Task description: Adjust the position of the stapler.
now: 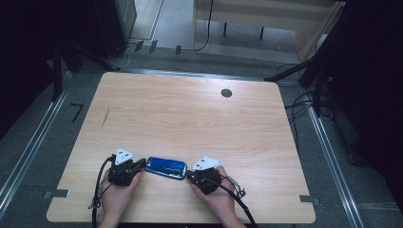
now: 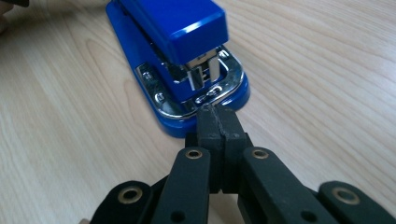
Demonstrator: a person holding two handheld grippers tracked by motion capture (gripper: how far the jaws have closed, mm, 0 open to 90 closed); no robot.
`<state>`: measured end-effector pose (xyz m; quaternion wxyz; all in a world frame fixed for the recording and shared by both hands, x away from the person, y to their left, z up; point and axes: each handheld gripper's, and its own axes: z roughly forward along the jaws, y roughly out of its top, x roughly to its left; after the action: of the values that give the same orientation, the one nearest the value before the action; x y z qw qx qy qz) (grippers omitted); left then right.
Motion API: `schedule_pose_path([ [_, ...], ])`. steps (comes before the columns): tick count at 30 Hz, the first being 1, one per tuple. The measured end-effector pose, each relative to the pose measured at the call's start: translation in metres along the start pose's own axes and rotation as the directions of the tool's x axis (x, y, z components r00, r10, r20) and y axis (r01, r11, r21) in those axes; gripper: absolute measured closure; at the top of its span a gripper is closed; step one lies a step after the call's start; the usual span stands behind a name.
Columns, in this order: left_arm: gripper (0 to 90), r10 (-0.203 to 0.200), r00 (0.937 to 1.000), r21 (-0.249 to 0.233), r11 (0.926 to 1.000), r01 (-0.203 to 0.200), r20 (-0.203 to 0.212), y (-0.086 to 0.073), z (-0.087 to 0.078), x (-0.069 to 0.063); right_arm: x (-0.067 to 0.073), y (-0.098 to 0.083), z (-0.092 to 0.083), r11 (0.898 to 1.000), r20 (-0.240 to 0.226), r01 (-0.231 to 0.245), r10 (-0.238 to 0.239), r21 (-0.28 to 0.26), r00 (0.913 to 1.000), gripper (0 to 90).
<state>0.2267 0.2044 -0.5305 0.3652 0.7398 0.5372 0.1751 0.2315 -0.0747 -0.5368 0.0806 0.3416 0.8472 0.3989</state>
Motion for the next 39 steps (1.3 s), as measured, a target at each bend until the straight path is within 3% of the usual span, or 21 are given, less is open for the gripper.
schedule_pose_path([
  [18, 90.0, 0.068, 0.9973, -0.001, 0.9977, -0.068, 0.029, -0.001, 0.009, -0.033, -0.009, -0.021, -0.025, 1.000, 0.031, -0.001, 0.001, 0.013, 0.9995, 90.0],
  [23, 90.0, 0.078, 0.9955, 0.001, 0.9969, -0.078, 0.054, -0.001, 0.006, -0.033, -0.013, -0.027, -0.030, 1.000, 0.020, -0.026, 0.026, -0.009, 0.9995, 90.0],
  [26, 90.0, 0.073, 0.9952, -0.023, 0.9972, -0.072, 0.065, -0.006, -0.001, -0.035, -0.016, -0.028, -0.038, 0.998, 0.015, -0.050, 0.051, -0.046, 0.9986, 90.0],
  [32, 90.0, 0.116, 0.9886, -0.074, 0.9913, -0.109, 0.096, -0.015, -0.016, -0.052, -0.021, -0.026, -0.048, 0.994, 0.010, -0.057, 0.058, -0.094, 0.9982, 90.0],
  [39, 90.0, 0.156, 0.9773, -0.105, 0.9843, -0.142, 0.143, -0.017, -0.010, -0.071, -0.016, -0.020, -0.048, 0.992, -0.007, -0.024, 0.023, -0.126, 0.9997, 90.0],
])
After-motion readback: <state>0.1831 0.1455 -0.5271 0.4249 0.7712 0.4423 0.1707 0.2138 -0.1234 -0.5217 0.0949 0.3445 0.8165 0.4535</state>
